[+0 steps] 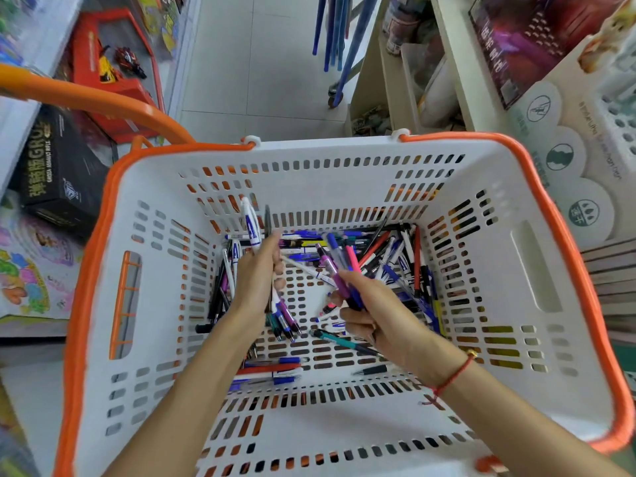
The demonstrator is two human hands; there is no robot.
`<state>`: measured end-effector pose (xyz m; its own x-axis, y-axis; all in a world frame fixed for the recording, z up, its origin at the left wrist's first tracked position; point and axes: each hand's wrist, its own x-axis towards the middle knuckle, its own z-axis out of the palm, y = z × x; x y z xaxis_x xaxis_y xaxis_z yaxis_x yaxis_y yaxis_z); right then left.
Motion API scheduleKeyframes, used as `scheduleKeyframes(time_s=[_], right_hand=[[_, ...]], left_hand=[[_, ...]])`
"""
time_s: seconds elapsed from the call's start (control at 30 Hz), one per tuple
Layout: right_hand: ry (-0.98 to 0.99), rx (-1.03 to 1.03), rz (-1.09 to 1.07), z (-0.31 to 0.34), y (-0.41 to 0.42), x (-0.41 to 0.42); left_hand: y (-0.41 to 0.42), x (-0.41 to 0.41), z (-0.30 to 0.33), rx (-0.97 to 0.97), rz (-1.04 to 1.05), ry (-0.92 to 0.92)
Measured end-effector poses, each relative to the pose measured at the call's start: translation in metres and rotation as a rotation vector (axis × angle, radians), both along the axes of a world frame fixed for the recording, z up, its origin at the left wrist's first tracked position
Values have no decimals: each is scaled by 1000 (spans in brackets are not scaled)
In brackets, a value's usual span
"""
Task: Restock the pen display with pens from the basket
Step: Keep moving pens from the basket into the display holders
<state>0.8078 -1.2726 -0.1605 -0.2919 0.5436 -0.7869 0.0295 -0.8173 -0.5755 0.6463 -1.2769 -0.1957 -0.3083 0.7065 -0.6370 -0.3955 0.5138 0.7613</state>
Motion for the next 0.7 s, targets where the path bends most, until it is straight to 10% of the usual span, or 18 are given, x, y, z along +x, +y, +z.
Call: scheduleKeyframes(time_s=[0.37, 0.7], right_hand=[[-3, 41, 422, 9, 19, 18], [-473, 240, 634, 4, 41, 32]], left_hand=[[-3, -1, 5, 37, -506, 372], [-5, -5, 22, -42, -1148, 105]])
